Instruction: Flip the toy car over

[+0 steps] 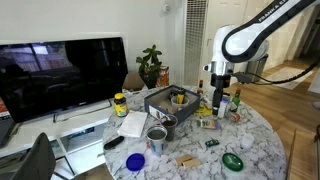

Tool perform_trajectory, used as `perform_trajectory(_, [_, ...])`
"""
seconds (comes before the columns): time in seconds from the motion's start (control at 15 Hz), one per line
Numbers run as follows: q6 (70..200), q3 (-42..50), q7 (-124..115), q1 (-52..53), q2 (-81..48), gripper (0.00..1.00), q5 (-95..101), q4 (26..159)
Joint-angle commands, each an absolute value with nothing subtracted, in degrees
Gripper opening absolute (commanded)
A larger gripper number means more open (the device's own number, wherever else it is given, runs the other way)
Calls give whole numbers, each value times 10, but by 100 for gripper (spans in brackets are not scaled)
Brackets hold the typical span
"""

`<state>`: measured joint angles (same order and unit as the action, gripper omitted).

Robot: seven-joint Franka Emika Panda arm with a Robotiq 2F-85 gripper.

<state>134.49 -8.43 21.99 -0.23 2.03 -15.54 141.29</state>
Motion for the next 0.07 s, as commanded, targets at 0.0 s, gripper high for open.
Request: perform_trajectory(0.0, [1344, -65, 218, 16, 20, 100, -154, 1413])
